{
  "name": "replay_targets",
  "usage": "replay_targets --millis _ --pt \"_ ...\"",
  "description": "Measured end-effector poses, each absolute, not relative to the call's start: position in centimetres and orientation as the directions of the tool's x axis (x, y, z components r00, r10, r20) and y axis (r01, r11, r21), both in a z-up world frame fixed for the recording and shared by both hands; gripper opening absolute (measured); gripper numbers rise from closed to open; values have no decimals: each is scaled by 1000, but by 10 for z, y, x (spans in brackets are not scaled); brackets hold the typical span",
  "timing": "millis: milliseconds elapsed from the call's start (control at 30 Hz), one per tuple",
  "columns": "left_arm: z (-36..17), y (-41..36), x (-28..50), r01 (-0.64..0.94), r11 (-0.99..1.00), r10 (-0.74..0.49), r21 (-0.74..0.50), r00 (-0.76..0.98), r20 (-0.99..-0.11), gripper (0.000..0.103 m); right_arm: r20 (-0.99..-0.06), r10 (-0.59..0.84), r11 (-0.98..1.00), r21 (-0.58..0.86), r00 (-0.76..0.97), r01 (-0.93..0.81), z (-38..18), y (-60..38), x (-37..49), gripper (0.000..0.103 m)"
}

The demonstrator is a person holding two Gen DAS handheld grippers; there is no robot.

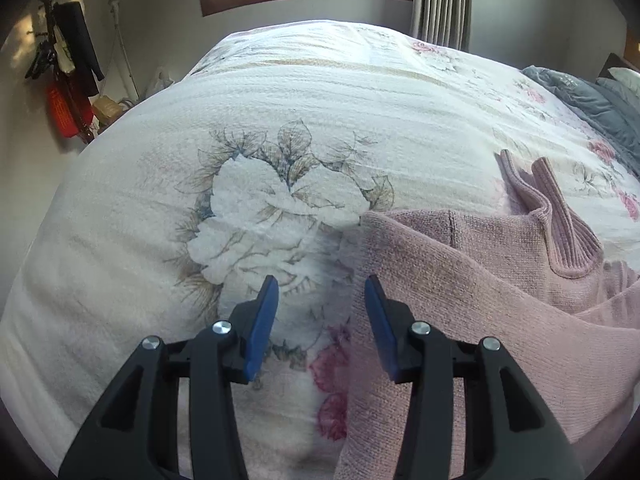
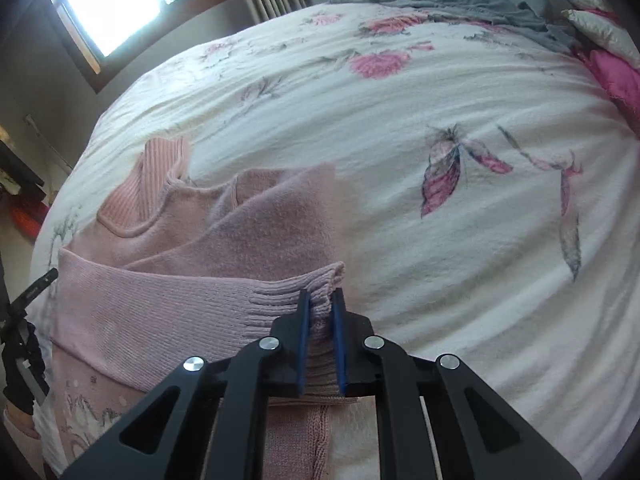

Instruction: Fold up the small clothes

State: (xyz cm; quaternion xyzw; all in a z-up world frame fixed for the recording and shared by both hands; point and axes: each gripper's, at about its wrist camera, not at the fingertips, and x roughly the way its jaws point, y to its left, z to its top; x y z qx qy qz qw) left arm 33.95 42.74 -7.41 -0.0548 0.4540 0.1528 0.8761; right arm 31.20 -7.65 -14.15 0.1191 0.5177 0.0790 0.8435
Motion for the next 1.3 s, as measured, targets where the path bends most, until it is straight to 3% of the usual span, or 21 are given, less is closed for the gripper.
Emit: replay_targets --millis 167,233,400,567,733,833,1033,1300 --pt "-90 427 351 -318 943 252 98 488 -836 50 -855 245 968 240 457 -71 -149 -65 312 14" --pt "-84 429 346 -329 942 239 75 495 -835 49 -838 263 963 255 478 -82 -143 -66 310 20" --pt "-59 422 318 -314 949 194 13 553 -810 47 -813 220 974 209 539 -82 -123 -68 300 23" --pt "-58 394 302 -229 973 114 -23 566 -816 48 -803 280 960 231 526 -158 -113 -53 289 23" --pt "-77 375 302 -198 978 160 60 537 -828 50 -843 274 959 206 462 -193 -129 -29 289 23" --pt "-88 387 302 -218 975 153 42 524 -838 58 -872 262 962 199 413 -189 -147 -21 292 23" --pt "-86 389 300 -196 979 148 51 522 -840 58 -900 237 967 180 365 -182 -164 -15 300 22" --pt "-40 365 331 -106 994 62 -1 590 -805 56 -829 399 915 332 391 -229 -120 -5 347 28"
